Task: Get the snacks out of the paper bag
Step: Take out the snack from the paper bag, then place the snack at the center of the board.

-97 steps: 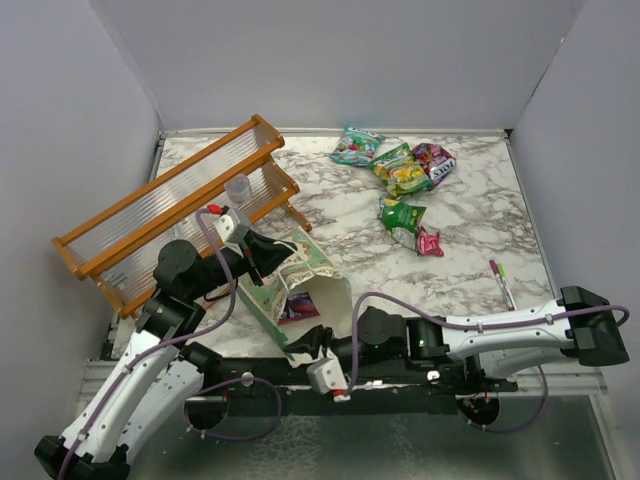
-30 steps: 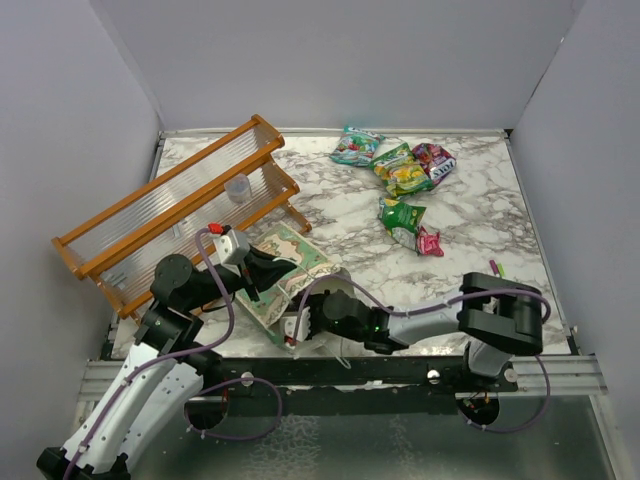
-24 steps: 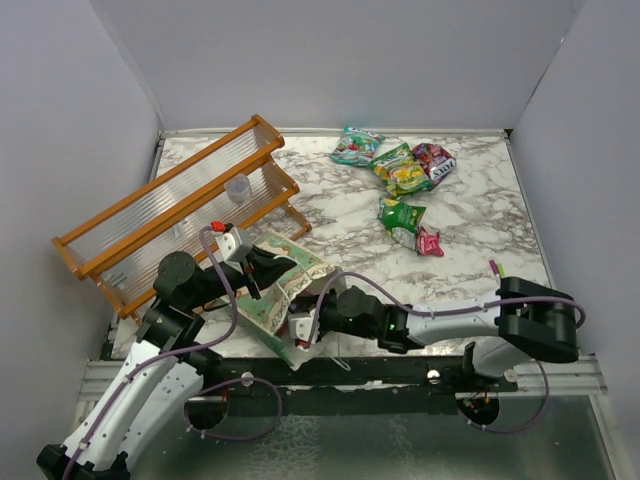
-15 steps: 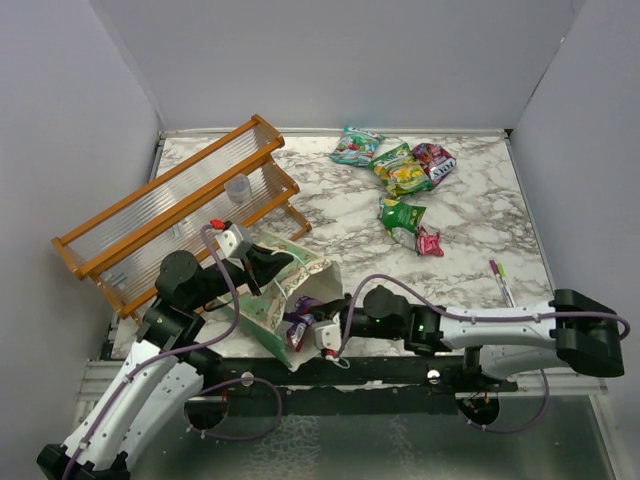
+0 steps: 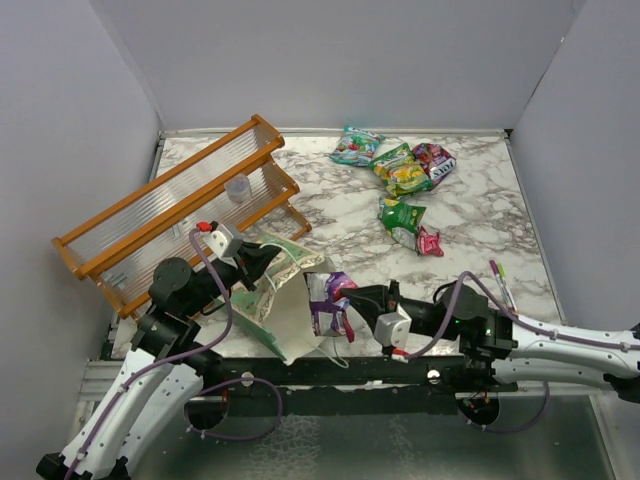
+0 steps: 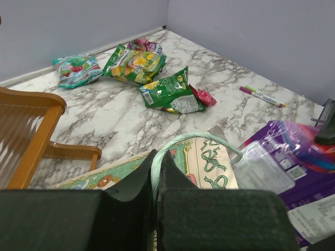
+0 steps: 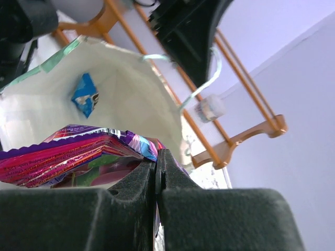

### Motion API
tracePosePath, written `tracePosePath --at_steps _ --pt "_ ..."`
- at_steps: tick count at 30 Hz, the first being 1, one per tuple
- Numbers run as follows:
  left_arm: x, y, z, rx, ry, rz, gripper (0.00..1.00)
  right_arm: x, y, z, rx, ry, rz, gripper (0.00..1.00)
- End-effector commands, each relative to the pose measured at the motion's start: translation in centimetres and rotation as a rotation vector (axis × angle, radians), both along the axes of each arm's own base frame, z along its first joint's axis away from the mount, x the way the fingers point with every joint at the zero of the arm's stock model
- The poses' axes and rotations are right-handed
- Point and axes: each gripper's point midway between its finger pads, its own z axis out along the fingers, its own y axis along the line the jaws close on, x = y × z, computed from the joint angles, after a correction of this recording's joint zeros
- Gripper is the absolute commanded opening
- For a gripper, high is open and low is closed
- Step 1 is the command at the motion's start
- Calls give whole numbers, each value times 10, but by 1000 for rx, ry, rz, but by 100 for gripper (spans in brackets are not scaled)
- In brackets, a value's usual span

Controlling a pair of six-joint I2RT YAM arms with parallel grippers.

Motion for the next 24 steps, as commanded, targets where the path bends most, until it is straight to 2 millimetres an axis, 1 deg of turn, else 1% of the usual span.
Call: tracePosePath --at_steps 1,5,6,7,10,11,12,15,18,20,22,24 --pt "5 8 8 3 -20 54 0 6 -26 69 225 -11 -71 2" --pt "6 6 6 10 -13 45 0 24 -49 105 362 -10 -202 2" --pt "6 6 6 10 -14 46 0 31 -54 110 385 -8 -248 2" --pt "6 6 6 11 -12 44 0 39 -61 121 435 1 -307 2" --pt "6 5 5 12 -10 42 0 70 -79 138 510 17 -523 2" --pt "6 6 6 11 -11 43 0 80 -88 140 523 6 -609 2" --pt "6 5 5 12 -10 42 0 87 -91 142 531 -12 -669 2" --pt "6 5 5 13 -11 41 0 100 -116 152 638 -25 -826 2" --pt "7 6 5 15 -10 43 0 102 -137 166 757 -1 -873 2" --pt "6 5 5 15 -11 40 0 101 -142 171 788 8 -866 2" --pt "6 5 5 15 -11 38 0 105 -146 170 778 -8 -888 2" --pt "6 4 5 15 -11 34 0 119 -156 159 776 -15 -953 2"
